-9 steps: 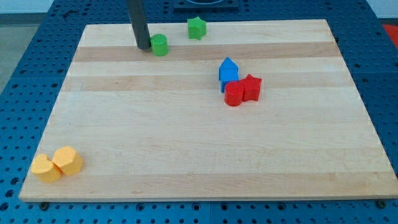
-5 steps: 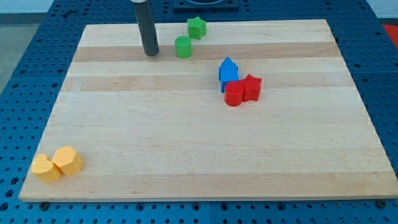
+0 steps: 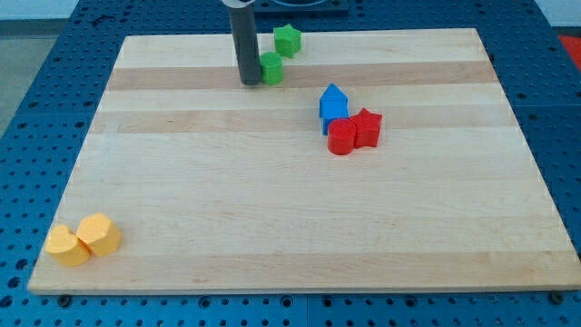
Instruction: Push green circle to the green star
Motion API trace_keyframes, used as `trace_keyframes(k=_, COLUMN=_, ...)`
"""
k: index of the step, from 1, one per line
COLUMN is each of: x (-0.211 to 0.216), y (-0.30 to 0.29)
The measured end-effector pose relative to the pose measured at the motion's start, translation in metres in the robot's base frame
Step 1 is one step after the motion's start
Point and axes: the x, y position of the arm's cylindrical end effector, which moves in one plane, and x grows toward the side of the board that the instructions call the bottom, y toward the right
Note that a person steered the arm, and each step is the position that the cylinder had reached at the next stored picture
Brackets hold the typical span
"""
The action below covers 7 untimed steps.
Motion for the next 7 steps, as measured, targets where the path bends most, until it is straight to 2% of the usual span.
trace_keyframes(k=3, x=-0.020, y=0.025)
trace_keyframes(k=4, x=-0.011, y=0.028)
trace_keyframes(k=5, x=0.022, y=0.038)
trace_keyframes(k=7, x=0.005, y=0.059)
